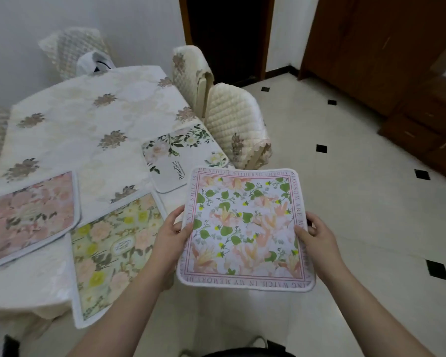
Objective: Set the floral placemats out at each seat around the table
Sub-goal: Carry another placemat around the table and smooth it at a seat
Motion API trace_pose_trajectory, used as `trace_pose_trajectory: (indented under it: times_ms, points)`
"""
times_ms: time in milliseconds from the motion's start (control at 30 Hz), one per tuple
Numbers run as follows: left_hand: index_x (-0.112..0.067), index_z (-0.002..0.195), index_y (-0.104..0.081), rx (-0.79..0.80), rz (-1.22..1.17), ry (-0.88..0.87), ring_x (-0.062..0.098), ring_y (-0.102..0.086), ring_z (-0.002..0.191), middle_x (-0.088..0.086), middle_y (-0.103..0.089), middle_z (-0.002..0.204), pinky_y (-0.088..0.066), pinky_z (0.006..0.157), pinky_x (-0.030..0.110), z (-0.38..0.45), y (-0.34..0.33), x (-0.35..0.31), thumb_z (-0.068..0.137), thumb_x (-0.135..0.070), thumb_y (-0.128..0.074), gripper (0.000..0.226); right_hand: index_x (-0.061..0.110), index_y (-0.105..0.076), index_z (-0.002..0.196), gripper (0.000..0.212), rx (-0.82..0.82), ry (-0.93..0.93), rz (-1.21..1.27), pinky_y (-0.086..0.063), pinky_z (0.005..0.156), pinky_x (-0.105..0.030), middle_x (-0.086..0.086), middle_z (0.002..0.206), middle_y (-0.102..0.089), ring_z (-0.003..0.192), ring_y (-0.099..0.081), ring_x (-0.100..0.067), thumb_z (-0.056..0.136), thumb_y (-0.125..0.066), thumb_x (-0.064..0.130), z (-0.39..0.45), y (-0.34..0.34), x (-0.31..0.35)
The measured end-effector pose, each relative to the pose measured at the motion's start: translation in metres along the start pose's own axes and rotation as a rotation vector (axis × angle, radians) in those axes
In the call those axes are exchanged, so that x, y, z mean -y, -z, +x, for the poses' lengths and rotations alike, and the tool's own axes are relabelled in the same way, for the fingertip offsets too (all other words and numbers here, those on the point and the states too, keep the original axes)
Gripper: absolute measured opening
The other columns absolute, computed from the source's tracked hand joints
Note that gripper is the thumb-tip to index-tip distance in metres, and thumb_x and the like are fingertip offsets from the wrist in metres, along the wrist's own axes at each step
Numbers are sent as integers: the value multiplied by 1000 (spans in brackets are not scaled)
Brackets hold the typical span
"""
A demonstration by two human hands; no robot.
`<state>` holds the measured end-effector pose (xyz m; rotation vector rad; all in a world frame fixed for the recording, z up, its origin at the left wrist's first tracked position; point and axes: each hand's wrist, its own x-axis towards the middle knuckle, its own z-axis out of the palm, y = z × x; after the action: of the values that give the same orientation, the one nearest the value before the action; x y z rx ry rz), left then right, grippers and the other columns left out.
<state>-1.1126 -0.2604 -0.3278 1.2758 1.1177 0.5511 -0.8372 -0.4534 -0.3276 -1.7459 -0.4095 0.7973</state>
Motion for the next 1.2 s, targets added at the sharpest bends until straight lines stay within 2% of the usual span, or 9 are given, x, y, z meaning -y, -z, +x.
trace_pose_trajectory:
  times_ms: [133,233,367,500,633,833,933,1067,1200]
  points:
    - [-50,126,-55,96,-73,7,34,-76,87,10,-77,100,-62,68,53,6,-54,-14,91,-28,-73,45,44,-64,105,39,-82,-15,53,-60,68,-38,-1,87,-77,77,-76,-23,93,-62,7,-1,49,0]
    - [-49,122,-58,165,-102,22,35,-76,85,11,-77,101,-62,59,43,10,-90,-24,89,-27,-75,43,36,-62,116,37,-144,-23,74,-59,73,-41,-3,87,-78,77,-76,-25,93,-62,7,-1,83,-3]
    - [-44,129,-54,245,-67,16,35,-76,86,10,-77,101,-63,62,45,23,-125,-37,91,-24,-72,46,31,-60,122,37,-223,-39,92,-59,71,-40,-4,84,-77,74,-75,-26,93,-62,8,-2,112,-6]
    - [-37,133,-53,286,-34,16,36,-76,87,11,-77,101,-63,66,48,45,-149,-46,94,-18,-68,46,39,-60,114,37,-282,-64,112,-57,57,-30,0,80,-77,70,-75,-22,92,-62,9,3,125,-6]
    - [-38,125,-56,296,-21,26,31,-76,82,9,-78,95,-62,58,38,76,-165,-53,94,-14,-68,42,37,-59,118,37,-312,-66,92,-55,55,-25,0,81,-77,71,-75,-21,92,-62,10,22,128,-1]
    - [-33,129,-55,349,-32,48,34,-76,85,12,-78,95,-63,63,43,138,-180,-71,93,-16,-69,42,32,-58,123,38,-345,-56,65,-57,55,-27,1,82,-77,71,-75,-21,93,-62,9,73,125,22]
    - [-29,130,-55,378,-81,53,36,-76,85,16,-77,98,-62,63,43,168,-184,-86,93,-12,-68,43,31,-57,124,38,-363,-56,37,-59,60,-33,1,80,-77,70,-75,-22,93,-63,9,101,118,35]
    - [-33,123,-59,411,-113,35,33,-76,82,12,-78,99,-61,59,39,204,-194,-107,94,-7,-65,39,44,-58,114,38,-383,-22,14,-58,79,-46,-6,83,-76,75,-75,-26,92,-62,13,131,112,52]
    - [-33,122,-58,443,-94,24,32,-76,84,5,-78,100,-62,61,40,230,-214,-124,95,-9,-65,37,47,-57,110,40,-412,-22,34,-58,78,-43,-2,84,-77,75,-75,-23,93,-62,11,150,117,64]
